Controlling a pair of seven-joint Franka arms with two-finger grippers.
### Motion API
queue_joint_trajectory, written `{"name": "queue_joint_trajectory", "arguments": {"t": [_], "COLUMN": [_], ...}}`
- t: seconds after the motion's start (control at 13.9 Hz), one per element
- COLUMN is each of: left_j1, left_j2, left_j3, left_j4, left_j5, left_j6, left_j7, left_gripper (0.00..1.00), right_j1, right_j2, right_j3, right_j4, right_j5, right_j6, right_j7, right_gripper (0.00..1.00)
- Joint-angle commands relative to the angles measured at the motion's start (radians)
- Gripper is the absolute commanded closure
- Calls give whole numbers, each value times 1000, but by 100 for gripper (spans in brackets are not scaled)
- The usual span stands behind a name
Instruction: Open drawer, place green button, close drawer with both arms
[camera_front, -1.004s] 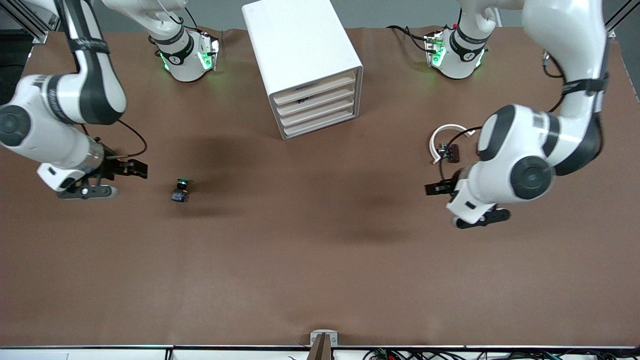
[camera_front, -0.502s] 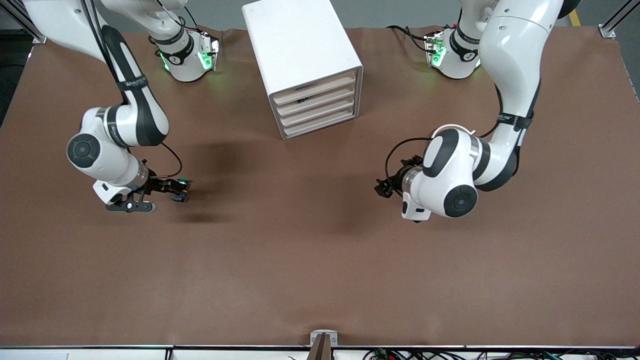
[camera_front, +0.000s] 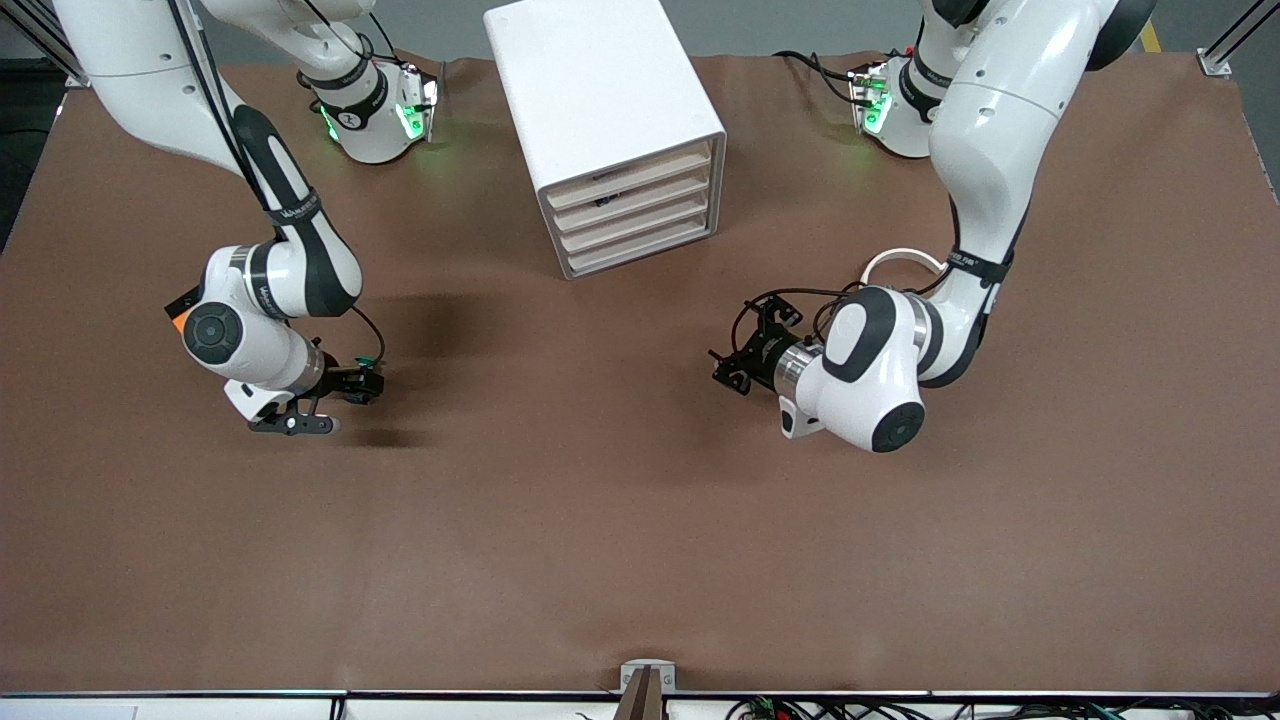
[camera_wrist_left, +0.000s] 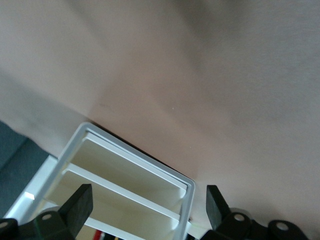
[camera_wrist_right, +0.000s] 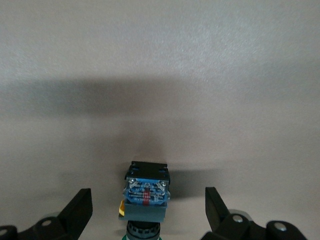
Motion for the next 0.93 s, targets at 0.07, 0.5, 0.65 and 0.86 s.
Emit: {"name": "queue_joint_trajectory", "arguments": {"t": [0.07,0.5,0.65,0.86], "left_j1": [-50,-161,-182,-225], "left_j2": [23,74,74,88], "left_j3": [11,11,6,5], "left_j4": [20,28,28,28], "left_j5": [-17,-27,-30,-72], "left_j6": [-10,79,79,77], "left_j7": [-305,-583,-600,-611], "left_gripper": [0,0,0,0], "right_j1": [8,12,14,14], "right_j2": [12,25,28,31], "right_j3": [1,1,1,1], "right_j4": [9,12,12,15], "right_j5": [16,16,16,16], "right_j6": [-13,-25,-23,-23], "right_j7": [10,10,6,6], "right_gripper": [28,87,88,88]}}
